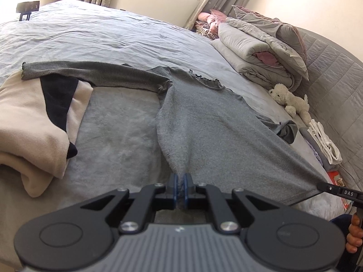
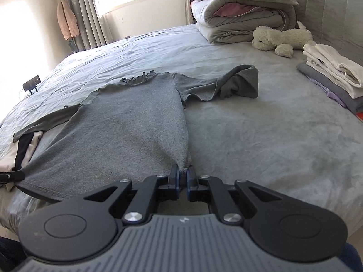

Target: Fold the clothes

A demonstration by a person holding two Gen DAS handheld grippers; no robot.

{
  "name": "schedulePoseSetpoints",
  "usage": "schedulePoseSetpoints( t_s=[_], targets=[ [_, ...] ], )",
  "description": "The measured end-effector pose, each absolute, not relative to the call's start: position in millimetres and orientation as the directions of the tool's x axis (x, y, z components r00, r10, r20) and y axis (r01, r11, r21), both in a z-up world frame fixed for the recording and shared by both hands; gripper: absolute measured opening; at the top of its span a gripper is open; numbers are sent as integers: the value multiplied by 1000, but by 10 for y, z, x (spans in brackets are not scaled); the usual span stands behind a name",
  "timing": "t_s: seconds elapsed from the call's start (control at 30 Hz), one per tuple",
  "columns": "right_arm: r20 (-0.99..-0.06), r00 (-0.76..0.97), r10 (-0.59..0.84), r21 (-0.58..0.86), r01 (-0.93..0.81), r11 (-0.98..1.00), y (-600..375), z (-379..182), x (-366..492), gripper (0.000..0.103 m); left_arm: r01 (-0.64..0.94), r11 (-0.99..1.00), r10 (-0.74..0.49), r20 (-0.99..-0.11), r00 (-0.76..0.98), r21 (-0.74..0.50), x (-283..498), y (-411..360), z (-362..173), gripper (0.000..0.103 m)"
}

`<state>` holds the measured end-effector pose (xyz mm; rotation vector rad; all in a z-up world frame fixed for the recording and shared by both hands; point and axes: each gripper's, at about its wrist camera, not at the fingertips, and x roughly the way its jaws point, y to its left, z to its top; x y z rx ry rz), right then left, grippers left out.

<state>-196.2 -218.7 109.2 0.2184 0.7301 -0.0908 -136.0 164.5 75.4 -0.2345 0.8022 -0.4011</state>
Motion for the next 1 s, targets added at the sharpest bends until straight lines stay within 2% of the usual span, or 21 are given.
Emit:
schedulePoseSetpoints(
  t_s=[0.17, 0.3, 0.4, 0.47, 0.5, 0.67, 0.7, 0.73, 0.8, 1.0],
  targets=[
    [-738, 674, -25, 130, 179, 975, -2164, 935, -1849, 7, 300, 930, -357, -703, 615, -211, -1351, 1485, 674, 7],
    [-732, 682, 8, 147, 146, 978, -2142, 958, -1854, 13, 248, 945, -323, -712, 623, -212, -1250, 1650, 680, 9],
    [-704, 710, 26, 198, 161, 967, -2262, 1056, -1863, 16, 192, 957, -289, -695, 658, -216, -1190, 1819, 738, 15],
    [-700, 713, 43, 240, 178, 954, -2372, 1091, -1821, 16, 169, 957, -287, -688, 666, -236, -1149, 1887, 752, 26],
    [-703, 710, 49, 254, 186, 949, -2418, 1095, -1777, 16, 163, 957, -286, -688, 667, -240, -1121, 1896, 750, 28],
    [-731, 675, 99, 335, 230, 914, -2626, 1034, -1490, 17, 167, 963, -267, -695, 668, -211, -982, 1768, 740, 29],
    [-740, 664, 107, 350, 246, 904, -2669, 997, -1423, 22, 168, 964, -266, -693, 670, -208, -952, 1733, 747, 29],
    [-750, 653, 109, 357, 261, 897, -2700, 958, -1364, 31, 169, 964, -265, -693, 671, -204, -924, 1701, 752, 30],
    [-765, 635, 110, 357, 275, 892, -2741, 883, -1253, 36, 178, 965, -263, -693, 671, -194, -867, 1630, 757, 31],
    [-810, 577, 107, 300, 249, 921, -2757, 717, -880, 38, 189, 970, -239, -701, 672, -150, -618, 1420, 760, 36]
  ],
)
